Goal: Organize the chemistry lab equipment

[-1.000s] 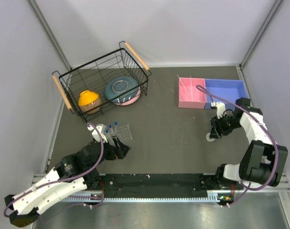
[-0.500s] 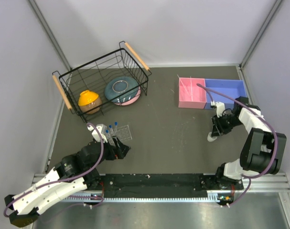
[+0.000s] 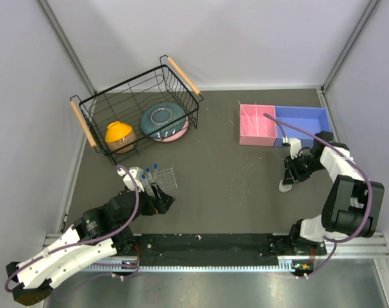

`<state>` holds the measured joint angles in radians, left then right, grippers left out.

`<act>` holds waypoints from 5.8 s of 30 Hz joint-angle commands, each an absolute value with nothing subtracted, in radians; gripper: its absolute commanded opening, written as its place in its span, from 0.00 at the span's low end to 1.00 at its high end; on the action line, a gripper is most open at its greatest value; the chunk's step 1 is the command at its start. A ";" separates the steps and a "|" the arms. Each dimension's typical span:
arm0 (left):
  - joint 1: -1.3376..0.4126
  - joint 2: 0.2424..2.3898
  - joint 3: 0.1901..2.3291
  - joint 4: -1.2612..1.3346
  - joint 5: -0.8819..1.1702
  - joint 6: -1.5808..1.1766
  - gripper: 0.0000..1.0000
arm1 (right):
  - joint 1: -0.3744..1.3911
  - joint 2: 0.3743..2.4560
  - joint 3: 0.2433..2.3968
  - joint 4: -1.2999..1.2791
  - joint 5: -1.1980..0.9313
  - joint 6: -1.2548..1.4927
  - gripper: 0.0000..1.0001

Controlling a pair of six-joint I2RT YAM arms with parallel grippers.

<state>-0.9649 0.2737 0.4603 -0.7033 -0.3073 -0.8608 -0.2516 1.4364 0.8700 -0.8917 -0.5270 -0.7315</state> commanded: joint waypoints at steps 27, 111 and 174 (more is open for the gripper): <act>-0.966 0.268 0.492 -0.681 -0.307 -0.851 0.99 | -0.258 1.440 0.867 -0.859 -0.479 -0.703 0.33; -0.966 0.440 0.555 -0.680 -0.373 -0.802 0.99 | -0.170 2.072 1.910 -0.726 -0.197 -0.061 0.00; -0.965 0.414 0.604 -0.772 -0.316 -0.856 0.99 | -0.138 1.542 1.535 -0.758 -0.506 -0.273 0.48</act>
<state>-0.9649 0.4019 0.5613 -0.7551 -0.3344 -0.8333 -0.1459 1.6878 1.6409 -0.7631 -0.3241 -0.1558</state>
